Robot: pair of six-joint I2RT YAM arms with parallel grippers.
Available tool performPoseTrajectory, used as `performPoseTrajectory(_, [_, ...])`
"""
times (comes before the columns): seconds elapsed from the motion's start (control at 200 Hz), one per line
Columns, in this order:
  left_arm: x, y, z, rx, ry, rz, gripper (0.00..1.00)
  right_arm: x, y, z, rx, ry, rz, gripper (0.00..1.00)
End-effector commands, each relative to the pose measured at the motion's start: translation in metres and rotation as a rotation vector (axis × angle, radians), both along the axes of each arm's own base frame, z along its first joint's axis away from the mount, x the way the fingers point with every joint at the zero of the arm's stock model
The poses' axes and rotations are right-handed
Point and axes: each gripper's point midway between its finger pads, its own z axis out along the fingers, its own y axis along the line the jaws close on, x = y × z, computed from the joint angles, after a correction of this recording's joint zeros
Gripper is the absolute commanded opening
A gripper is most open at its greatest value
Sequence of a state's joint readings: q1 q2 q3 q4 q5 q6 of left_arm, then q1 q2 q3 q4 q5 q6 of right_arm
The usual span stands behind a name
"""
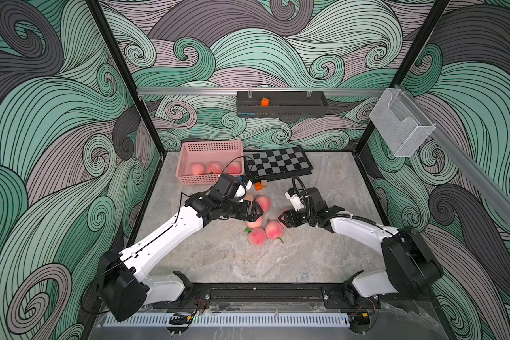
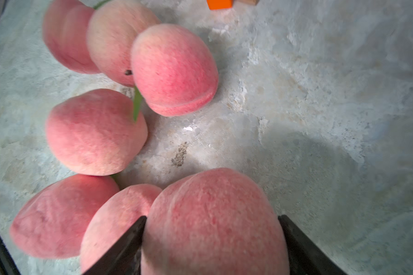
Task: Put the peaches into the basket
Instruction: Pick up the peach from the center of the board.
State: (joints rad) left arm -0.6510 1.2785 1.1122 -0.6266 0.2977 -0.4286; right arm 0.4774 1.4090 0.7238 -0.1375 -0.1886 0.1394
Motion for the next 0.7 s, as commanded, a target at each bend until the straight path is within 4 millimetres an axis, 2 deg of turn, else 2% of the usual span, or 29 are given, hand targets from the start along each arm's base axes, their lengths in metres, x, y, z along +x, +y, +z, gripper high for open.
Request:
performPoseTrajectory(0.0, [0.002, -0.014, 0.023, -0.089, 0.009, -0.014, 0.86, -0.001, 0.006, 0.030, 0.054, -0.124, 0.066, 0.70])
performPoseTrajectory(0.175, [0.000, -0.032, 0.038, -0.192, 0.034, -0.068, 0.86, -0.017, 0.013, 0.063, 0.108, -0.256, 0.163, 0.71])
performPoseTrajectory(0.43, [-0.008, -0.056, 0.053, -0.304, 0.110, -0.161, 0.86, -0.054, 0.035, 0.110, 0.208, -0.443, 0.341, 0.72])
performPoseTrajectory(0.545, [-0.013, -0.062, 0.054, -0.324, 0.140, -0.197, 0.86, -0.067, 0.045, 0.124, 0.252, -0.487, 0.391, 0.72])
performPoseTrajectory(0.695, [-0.016, -0.064, 0.055, -0.332, 0.145, -0.213, 0.86, -0.074, 0.052, 0.136, 0.286, -0.518, 0.419, 0.73])
